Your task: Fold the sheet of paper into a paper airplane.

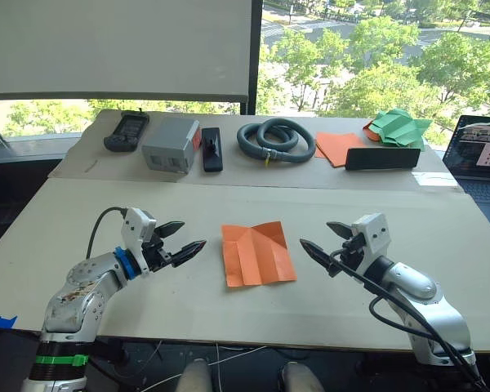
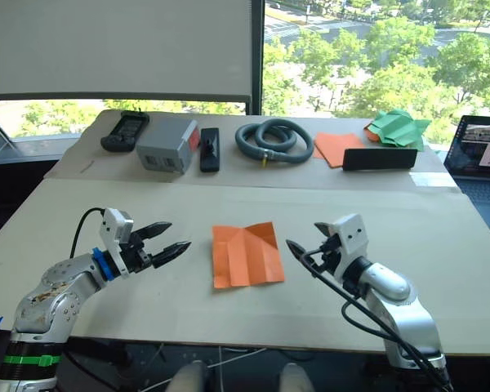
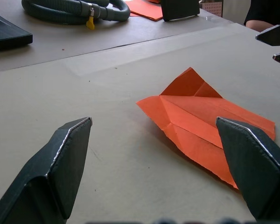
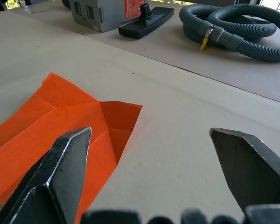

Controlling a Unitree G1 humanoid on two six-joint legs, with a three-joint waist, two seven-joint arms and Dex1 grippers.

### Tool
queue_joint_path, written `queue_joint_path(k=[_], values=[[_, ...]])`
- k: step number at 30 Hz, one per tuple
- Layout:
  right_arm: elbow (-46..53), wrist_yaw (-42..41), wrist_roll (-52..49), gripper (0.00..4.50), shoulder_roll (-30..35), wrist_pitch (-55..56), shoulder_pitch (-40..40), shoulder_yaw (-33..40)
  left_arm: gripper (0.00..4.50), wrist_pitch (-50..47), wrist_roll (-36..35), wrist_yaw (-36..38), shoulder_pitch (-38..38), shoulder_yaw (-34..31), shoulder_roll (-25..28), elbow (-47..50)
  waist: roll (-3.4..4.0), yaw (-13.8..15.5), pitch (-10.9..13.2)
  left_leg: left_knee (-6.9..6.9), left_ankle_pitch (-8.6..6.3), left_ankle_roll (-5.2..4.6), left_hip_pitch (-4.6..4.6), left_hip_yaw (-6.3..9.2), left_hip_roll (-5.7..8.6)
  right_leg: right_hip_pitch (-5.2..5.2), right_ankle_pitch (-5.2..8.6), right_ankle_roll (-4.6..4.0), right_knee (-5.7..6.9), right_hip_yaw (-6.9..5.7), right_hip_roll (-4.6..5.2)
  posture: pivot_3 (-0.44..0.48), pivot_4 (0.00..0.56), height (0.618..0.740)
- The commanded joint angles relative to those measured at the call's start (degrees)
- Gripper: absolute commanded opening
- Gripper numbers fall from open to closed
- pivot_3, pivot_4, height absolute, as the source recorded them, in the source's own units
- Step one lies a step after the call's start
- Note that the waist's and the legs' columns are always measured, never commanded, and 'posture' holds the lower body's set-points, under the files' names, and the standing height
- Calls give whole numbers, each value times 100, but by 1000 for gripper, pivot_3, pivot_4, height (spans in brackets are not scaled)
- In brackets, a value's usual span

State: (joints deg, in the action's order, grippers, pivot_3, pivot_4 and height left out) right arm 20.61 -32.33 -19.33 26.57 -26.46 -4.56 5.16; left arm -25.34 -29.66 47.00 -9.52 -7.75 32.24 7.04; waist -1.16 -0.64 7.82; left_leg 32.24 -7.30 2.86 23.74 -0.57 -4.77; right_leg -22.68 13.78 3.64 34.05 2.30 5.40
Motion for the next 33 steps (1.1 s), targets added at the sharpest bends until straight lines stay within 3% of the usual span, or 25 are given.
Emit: queue_joint_path(k=[1,10,15,24,28,33], values=[[161,-4,-72,4468,46,25,-78,60,4500,24,-74,5,-133,-97,23,145,0,0,0,0,0,0,0,0,0,0,0,0,0,0,0,0,150,714],[171,39,-49,4468,33,-6,-83,31,4500,-26,-17,79,-152,-9,83,170,0,0,0,4,0,0,-2,1,0,6,0,0,1,0,-1,0,150,714],[196,101,-36,4500,-33,-28,-55,-45,3096,50,25,388,-269,287,38,231,1,5,-1,6,0,0,-2,1,0,8,0,0,0,0,-1,0,150,714],[177,120,17,4500,-92,14,-42,-301,43,886,1330,482,-944,1692,-412,-795,6,62,-6,27,0,-1,0,2,2,23,0,1,0,4,-4,0,150,714],[175,45,1,4500,-11,-22,-81,-318,43,659,1496,443,-1172,1979,-654,-972,7,61,-7,30,0,-6,2,11,2,30,0,1,3,5,-11,0,150,714],[305,22,-34,4500,19,-145,-82,-425,43,729,2193,579,-895,2519,-277,-1200,19,46,-14,38,-2,-7,0,15,1,30,0,2,3,5,-12,0,150,714]])
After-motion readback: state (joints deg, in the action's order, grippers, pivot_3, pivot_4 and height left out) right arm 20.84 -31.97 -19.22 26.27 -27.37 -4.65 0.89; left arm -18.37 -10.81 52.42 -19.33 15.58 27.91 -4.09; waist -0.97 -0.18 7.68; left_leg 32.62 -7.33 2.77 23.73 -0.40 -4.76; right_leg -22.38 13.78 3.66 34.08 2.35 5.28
